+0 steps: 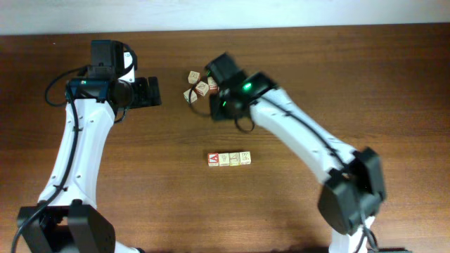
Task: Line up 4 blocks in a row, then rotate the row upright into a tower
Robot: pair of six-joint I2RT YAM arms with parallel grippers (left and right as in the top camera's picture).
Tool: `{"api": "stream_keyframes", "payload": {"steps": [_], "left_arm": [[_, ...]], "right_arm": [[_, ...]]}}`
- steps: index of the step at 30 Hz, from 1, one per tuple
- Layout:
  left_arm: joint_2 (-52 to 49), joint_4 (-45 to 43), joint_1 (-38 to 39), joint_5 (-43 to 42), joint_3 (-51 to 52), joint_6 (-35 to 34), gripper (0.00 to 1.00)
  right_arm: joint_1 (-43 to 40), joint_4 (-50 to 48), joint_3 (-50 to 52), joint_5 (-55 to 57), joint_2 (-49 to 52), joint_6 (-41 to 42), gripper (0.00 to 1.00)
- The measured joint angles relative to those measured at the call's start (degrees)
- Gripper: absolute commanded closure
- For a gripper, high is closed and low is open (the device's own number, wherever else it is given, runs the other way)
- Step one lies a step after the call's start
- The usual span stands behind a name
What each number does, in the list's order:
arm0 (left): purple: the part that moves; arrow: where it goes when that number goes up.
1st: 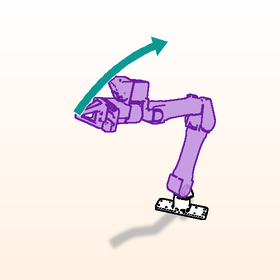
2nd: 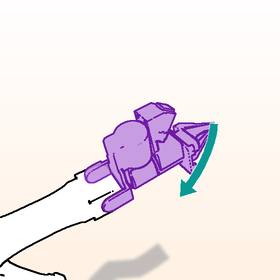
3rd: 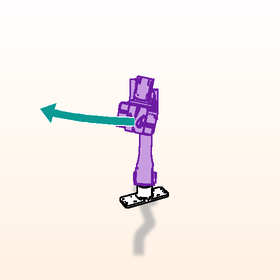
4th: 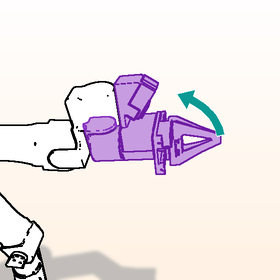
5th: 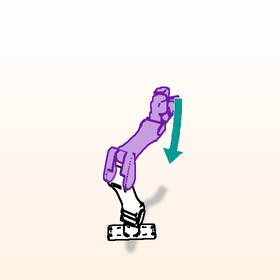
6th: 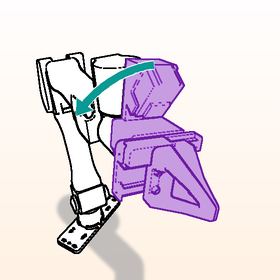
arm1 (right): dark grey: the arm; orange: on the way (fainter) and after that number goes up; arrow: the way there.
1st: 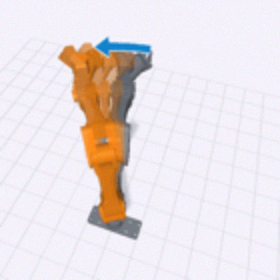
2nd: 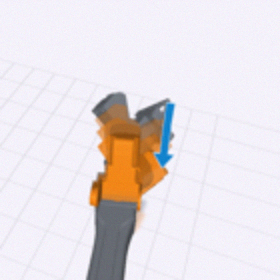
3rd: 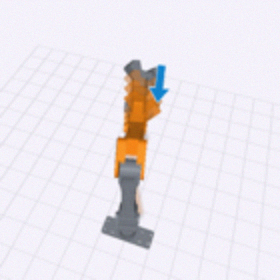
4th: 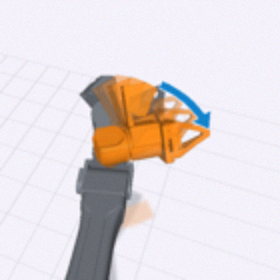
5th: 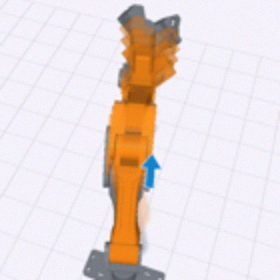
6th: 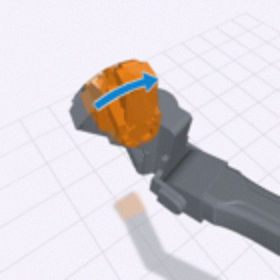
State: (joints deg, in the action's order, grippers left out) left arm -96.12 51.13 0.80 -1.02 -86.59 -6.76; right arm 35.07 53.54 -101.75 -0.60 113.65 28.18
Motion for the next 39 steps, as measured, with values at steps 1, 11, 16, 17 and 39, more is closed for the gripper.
{"api": "stream_keyframes", "payload": {"steps": [1, 11, 16, 17, 39], "left_arm": [[0.00, 0.11, 0.00, 0.00, 0.00, 0.02, 0.01], [0.00, -0.39, 0.00, -11.74, 0.00, -0.17, 0.00], [0.00, 0.09, 0.00, -14.91, 0.00, -0.46, 0.15], [0.00, 0.94, 0.00, -14.93, 0.00, -0.44, 0.27], [-0.55, -14.73, 11.89, -25.00, 31.67, -8.09, 1.00]], "right_arm": [[-2.29, 5.40, -4.33, -0.31, -2.69, -1.68, 0.90], [-33.62, 26.05, -6.64, -28.92, -16.13, -31.10, 0.83], [-33.66, 23.32, -3.87, -30.69, -16.15, -32.89, 0.68], [-33.66, 23.30, -3.87, -30.82, -16.15, -32.94, 0.70], [-27.23, -32.17, 49.68, -44.04, -12.00, -16.63, 0.96]]}}
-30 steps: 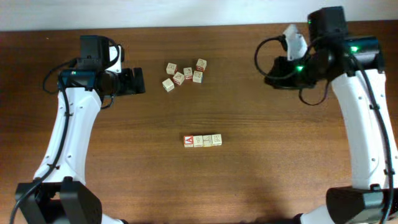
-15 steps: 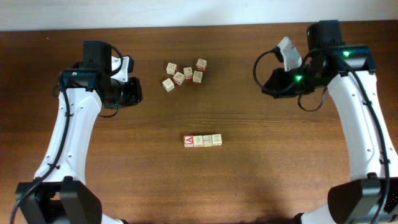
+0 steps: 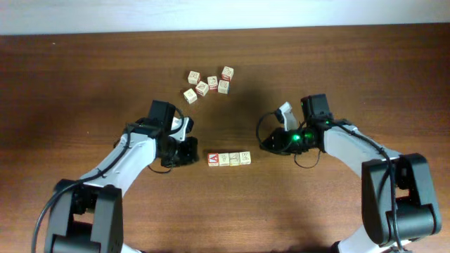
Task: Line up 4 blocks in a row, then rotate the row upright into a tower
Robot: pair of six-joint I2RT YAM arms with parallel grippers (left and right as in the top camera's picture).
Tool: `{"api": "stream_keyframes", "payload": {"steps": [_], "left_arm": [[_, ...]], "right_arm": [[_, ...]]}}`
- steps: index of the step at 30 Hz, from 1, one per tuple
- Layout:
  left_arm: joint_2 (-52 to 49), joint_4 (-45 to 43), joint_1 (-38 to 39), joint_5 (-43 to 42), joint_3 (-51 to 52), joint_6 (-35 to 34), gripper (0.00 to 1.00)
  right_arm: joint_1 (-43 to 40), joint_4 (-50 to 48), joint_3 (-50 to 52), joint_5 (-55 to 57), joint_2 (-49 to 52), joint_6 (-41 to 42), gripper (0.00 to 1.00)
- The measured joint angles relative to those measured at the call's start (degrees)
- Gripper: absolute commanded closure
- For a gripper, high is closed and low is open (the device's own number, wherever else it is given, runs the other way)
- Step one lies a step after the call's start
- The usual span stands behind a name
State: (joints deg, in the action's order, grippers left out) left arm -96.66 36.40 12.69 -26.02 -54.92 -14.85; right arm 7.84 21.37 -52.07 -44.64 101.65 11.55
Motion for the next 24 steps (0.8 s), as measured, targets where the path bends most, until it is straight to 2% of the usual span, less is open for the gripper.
{"api": "stream_keyframes", "payload": {"steps": [5, 16, 24], "left_arm": [[-1.42, -6.08, 2.32, -3.19, 1.90, -5.99, 1.00], [-3.96, -8.90, 3.28, -3.61, 2.10, -6.03, 1.00], [-3.96, -9.27, 3.28, -3.63, 2.10, -6.03, 1.00]], "right_arm": [[0.04, -2.58, 2.45, 0.55, 0.00, 2.99, 0.96], [0.26, -1.14, 2.60, 1.27, 0.00, 3.58, 0.96], [3.89, -0.85, 3.41, 1.53, 1.14, 6.49, 0.96]]}}
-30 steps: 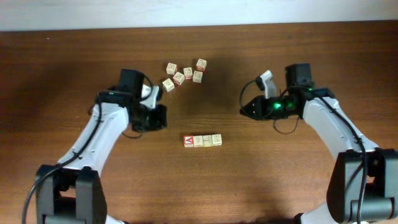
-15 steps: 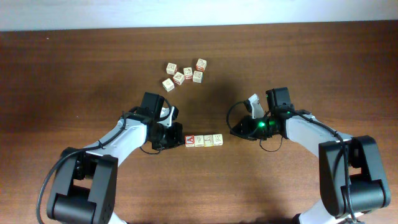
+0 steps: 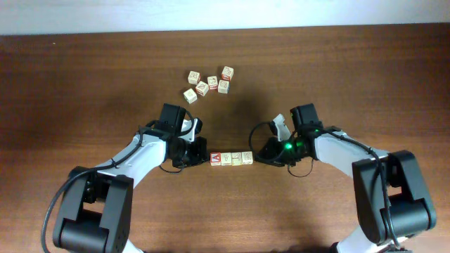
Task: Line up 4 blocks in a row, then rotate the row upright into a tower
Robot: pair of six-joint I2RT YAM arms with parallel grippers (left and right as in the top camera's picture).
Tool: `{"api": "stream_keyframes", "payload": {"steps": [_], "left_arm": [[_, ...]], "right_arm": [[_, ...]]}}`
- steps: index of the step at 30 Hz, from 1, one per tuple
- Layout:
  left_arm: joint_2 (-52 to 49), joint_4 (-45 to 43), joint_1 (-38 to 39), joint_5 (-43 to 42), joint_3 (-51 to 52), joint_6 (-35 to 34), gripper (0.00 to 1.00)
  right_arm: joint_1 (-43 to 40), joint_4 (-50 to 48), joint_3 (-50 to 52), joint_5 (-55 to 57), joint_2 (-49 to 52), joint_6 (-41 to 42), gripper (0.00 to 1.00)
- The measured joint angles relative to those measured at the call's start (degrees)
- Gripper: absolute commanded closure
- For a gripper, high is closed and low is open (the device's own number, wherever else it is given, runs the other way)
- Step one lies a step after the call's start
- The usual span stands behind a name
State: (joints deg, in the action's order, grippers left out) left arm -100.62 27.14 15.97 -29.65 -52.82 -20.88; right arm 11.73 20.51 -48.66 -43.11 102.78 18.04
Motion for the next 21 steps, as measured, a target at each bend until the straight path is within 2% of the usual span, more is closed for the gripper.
{"api": "stream_keyframes", "payload": {"steps": [10, 21], "left_arm": [[0.00, -0.85, 0.00, -0.61, 0.00, 0.00, 1.00], [0.00, -1.03, -0.52, 1.44, 0.02, 0.02, 1.00]], "right_arm": [[0.02, -1.97, 0.04, -0.31, 1.05, 0.13, 0.96], [2.34, -4.52, -0.72, -1.49, 1.05, -3.43, 0.96]]}}
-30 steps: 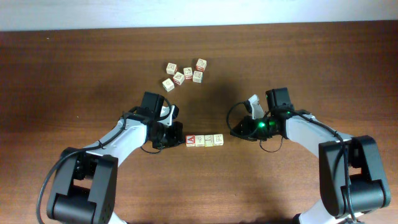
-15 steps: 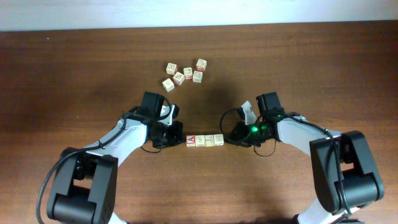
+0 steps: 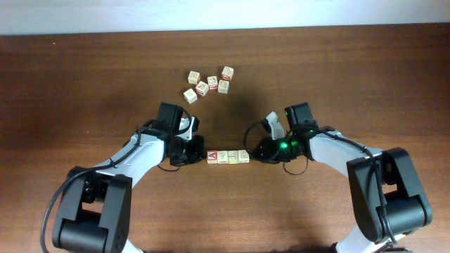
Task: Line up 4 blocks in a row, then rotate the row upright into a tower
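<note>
A row of four small wooden blocks [image 3: 228,156] lies on the table, a red-marked one [image 3: 213,155] at its left end. My left gripper [image 3: 200,152] is down at the row's left end, touching or almost touching the red-marked block. At the opposite end my right gripper [image 3: 254,150] is pressed close to the last block. From overhead both sets of fingers are dark and foreshortened, so whether they are open or shut does not show.
A loose cluster of several more wooden blocks [image 3: 208,83] sits farther back, above the row. Both arms reach inward from the left and right sides, low over the brown wooden table [image 3: 365,77].
Both grippers have closed in a little more on the ends of the row. The row now sits slightly farther left and back than before.
First the left gripper was far back on the left and the right arm reached over the loose block cluster. Then both grippers were low on either side of the row, some way off. They then stood nearer, and now bracket the row's ends.
</note>
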Robot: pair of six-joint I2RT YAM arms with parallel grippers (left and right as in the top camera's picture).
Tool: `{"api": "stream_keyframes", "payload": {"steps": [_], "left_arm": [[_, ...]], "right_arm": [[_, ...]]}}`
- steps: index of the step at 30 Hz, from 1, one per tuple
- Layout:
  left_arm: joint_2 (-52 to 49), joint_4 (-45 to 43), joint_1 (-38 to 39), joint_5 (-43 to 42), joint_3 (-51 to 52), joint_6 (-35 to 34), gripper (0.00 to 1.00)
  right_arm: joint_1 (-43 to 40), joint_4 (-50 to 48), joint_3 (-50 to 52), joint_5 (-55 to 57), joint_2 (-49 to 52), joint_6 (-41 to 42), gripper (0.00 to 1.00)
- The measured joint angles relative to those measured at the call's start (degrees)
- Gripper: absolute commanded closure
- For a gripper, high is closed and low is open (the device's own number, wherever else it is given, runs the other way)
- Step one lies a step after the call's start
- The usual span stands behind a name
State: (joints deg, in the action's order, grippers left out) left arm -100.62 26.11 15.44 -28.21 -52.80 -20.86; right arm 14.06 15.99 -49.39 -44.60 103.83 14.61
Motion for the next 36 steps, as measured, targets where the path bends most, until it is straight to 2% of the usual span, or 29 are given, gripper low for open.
{"api": "stream_keyframes", "payload": {"steps": [4, 12, 15, 30, 32, 36], "left_arm": [[0.00, 0.20, -0.96, 3.89, 0.15, -0.02, 1.00], [0.00, 0.17, -0.96, 4.28, 0.31, -0.02, 1.00], [-0.09, 0.35, -1.18, 6.01, 0.61, -0.15, 1.00], [-0.33, 0.66, -1.77, 8.76, 0.76, -0.46, 1.00], [-0.35, 0.22, -1.09, 6.32, 0.76, -0.44, 1.00], [-1.22, 0.13, -0.07, 3.39, 0.85, -0.44, 1.00]], "right_arm": [[3.04, 0.22, -2.93, 2.78, 0.00, 2.03, 0.96], [3.76, 2.01, -3.82, 1.88, -2.75, 3.63, 0.96], [7.50, 7.43, -8.74, 7.61, -3.02, 3.61, 0.96], [12.94, 9.51, -13.88, 12.22, -5.09, 4.02, 0.96], [17.22, 7.80, -16.50, 7.10, -5.75, 4.70, 0.96], [18.03, 8.00, -16.50, 4.59, -5.75, 4.92, 0.96]]}}
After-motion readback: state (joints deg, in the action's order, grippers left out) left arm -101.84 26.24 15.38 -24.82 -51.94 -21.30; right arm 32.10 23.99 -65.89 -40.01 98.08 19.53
